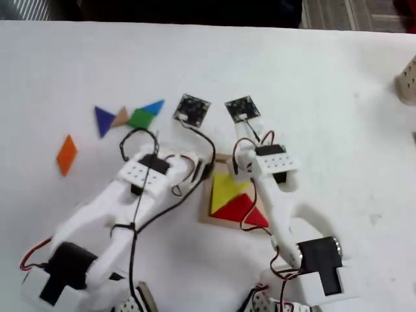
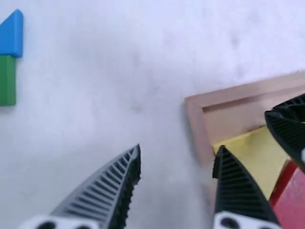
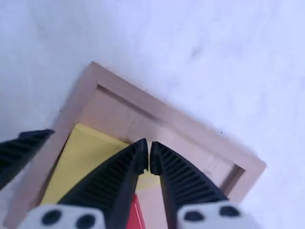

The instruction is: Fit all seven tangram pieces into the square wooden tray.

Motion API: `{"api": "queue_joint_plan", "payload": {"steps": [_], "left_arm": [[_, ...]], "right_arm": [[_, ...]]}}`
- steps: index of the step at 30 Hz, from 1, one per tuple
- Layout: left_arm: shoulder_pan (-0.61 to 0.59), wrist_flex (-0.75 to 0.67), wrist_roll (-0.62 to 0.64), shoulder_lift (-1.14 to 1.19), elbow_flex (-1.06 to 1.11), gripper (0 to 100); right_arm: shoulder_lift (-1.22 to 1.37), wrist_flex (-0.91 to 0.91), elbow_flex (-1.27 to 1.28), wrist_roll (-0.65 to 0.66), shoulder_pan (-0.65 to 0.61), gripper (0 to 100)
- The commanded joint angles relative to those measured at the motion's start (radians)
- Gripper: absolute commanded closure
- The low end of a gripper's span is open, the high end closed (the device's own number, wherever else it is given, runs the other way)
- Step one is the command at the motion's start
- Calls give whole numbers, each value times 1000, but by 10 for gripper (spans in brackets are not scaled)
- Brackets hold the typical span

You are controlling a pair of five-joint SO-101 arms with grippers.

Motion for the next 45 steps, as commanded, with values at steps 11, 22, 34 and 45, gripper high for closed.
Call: {"api": "queue_joint_plan", "payload": {"steps": [11,22,34,45], "left_arm": [[206,255,-91,-54,5,588],[176,270,-46,153,-173,653],[208,287,272,392,-437,657],[285,247,391,412,-396,657]], "right_arm": [[-61,200,-57,-91,189,911],[-173,179,54,-100,183,967],[-173,156,55,-92,193,967],[-203,165,35,-91,309,969]]}}
